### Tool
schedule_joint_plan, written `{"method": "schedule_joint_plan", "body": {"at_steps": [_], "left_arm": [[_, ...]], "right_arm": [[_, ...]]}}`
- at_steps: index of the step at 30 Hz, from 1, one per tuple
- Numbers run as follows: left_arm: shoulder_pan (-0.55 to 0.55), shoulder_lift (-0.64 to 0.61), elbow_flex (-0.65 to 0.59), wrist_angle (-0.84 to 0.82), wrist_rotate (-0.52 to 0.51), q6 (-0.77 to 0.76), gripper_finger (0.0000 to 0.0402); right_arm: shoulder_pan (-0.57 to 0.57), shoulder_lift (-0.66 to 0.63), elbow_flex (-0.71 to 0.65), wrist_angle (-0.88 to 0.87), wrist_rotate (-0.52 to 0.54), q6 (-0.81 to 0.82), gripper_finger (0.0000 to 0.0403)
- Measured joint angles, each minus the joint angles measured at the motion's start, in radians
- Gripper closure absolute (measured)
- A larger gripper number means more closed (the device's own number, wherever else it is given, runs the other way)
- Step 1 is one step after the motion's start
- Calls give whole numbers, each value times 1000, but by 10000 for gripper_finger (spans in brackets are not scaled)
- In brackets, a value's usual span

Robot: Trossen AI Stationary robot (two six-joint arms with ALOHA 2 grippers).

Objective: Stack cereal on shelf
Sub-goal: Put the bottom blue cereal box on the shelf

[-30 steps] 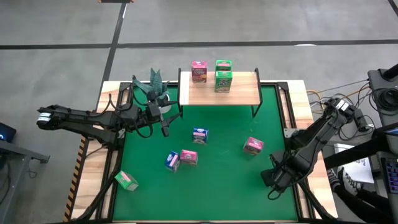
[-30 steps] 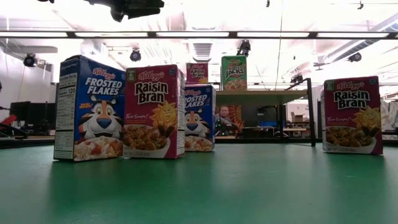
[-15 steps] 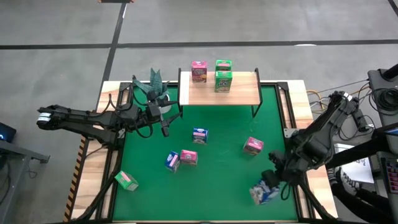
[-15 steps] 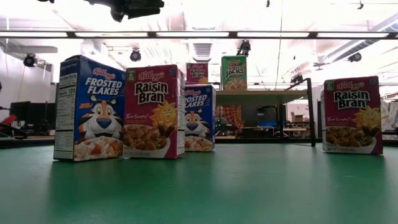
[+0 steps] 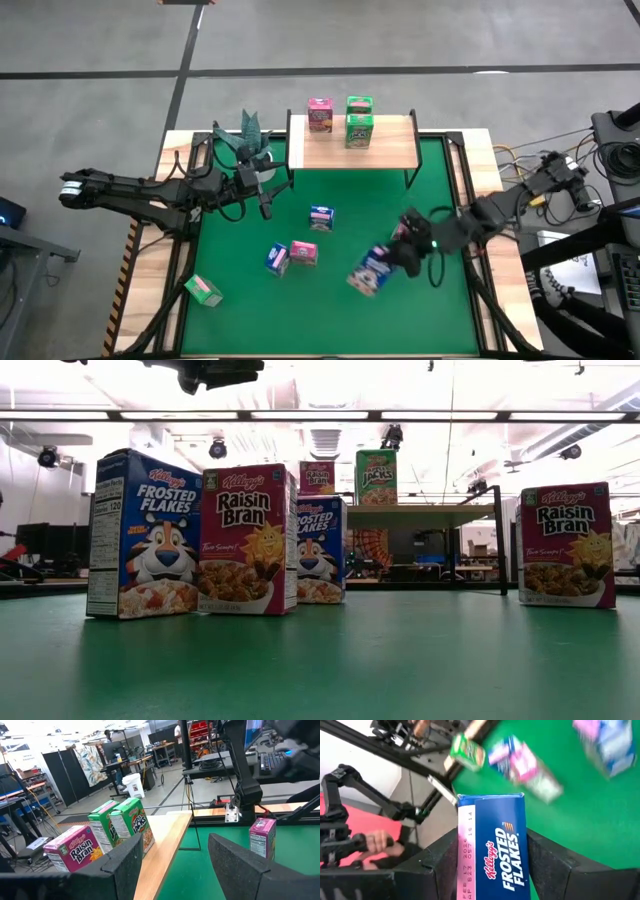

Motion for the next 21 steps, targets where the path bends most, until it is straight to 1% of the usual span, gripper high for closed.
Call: {"method": "schedule_joint_plan", "body": {"at_steps": [4,9,12,16,21], "left_arm": [[0,0,0,-5,0,0,194],[0,0,0,-5,0,0,194],[0,0,0,-5,0,0,194],[0,0,0,-5,0,0,194],[0,0,0,-5,0,0,194]], "right_arm": [[-112,2,87,-41,-41,-179,207],[-263,2,237,-233,-45,-346,211],[-369,2,328,-380,-19,-421,220],[-511,2,410,-528,48,-574,234],[-676,2,421,-565,85,-773,250]]}}
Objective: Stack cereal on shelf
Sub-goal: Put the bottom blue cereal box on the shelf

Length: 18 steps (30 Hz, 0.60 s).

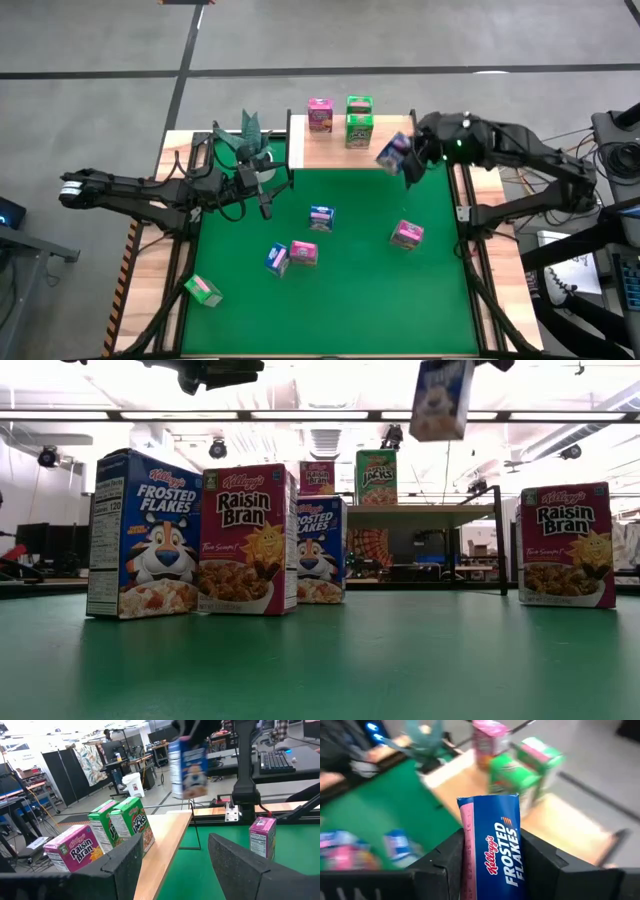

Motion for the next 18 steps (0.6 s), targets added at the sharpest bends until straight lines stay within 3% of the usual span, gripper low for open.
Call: {"method": "schedule_joint_plan", "body": {"at_steps": [7,12,18], "left_arm": [[0,0,0,0,0,1,194],[0,0,0,0,0,1,194],[0,0,0,-1,0,1,194]], "right_arm": [[-168,52,-21,6,-4,-293,261],[-239,131,-22,8,-17,-411,261],[-300,221,-22,9,-127,-509,262]]}}
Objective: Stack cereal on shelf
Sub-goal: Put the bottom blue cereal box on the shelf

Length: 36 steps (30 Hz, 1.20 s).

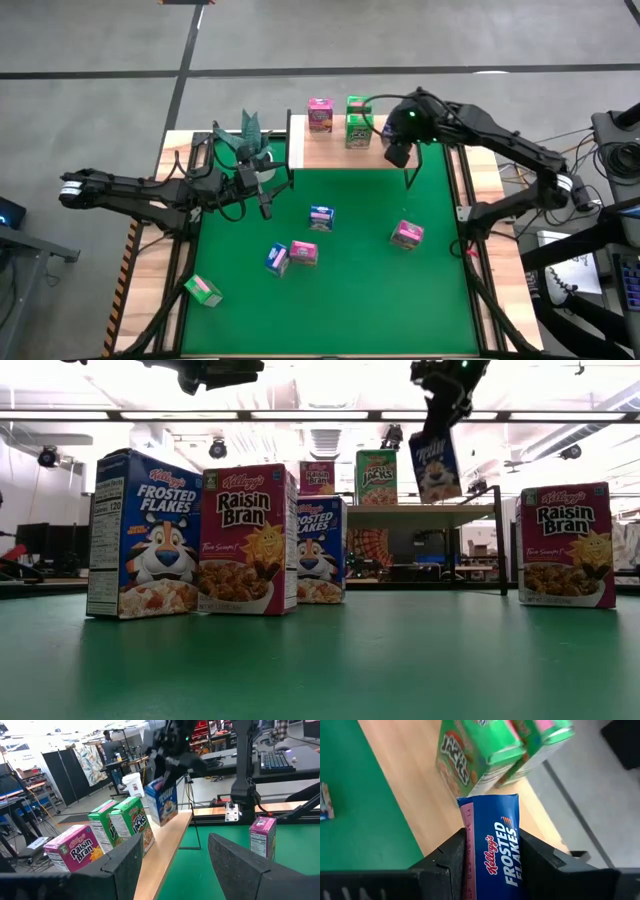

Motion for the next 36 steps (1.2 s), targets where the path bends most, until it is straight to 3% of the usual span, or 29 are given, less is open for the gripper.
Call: {"method": "schedule_joint_plan", "body": {"at_steps": [10,23,29,36], "left_arm": [[0,0,0,-10,0,0,194],[0,0,0,-11,0,0,194],[0,0,0,-11,0,0,194],[0,0,0,-11,0,0,194]], "right_arm": [[-57,39,0,42,-92,-40,259],[-73,46,-2,45,-107,-60,183],[-73,26,53,1,-73,-38,184],[-42,8,137,-21,-104,26,190]]}}
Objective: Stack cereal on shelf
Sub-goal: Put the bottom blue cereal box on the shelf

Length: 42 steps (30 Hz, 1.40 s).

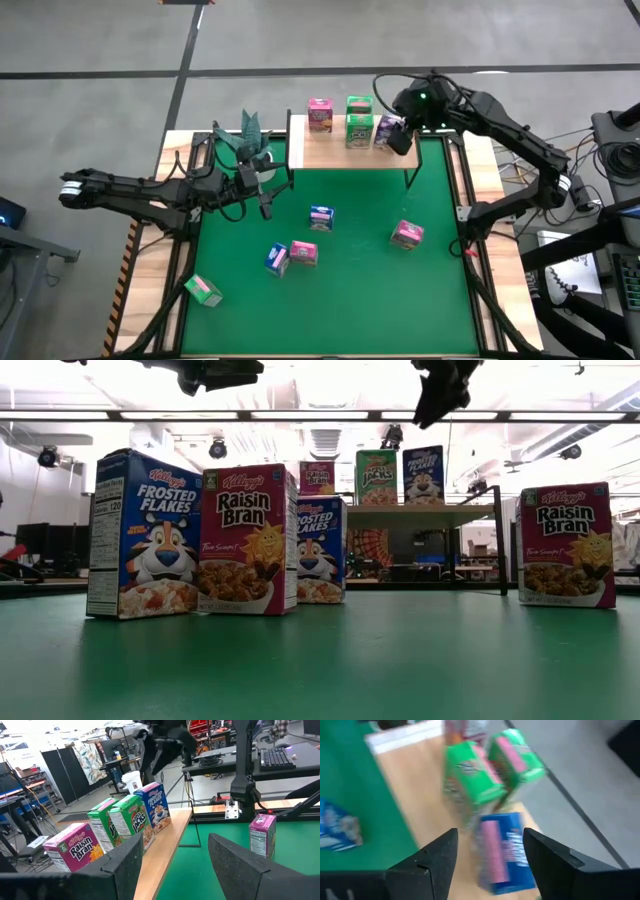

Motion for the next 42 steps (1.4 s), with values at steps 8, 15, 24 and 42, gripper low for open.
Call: {"method": "schedule_joint_plan", "body": {"at_steps": [8,15,24,42], "left_arm": [[0,0,0,-2,0,0,194],[0,0,0,-3,0,0,194],[0,0,0,-1,0,0,194],[0,0,0,-1,0,0,194]], "right_arm": [[129,-2,-67,-19,7,-6,258],[197,-2,-238,43,243,-44,340],[192,-1,-425,270,434,-127,393],[86,-2,-460,378,464,-222,394]]}}
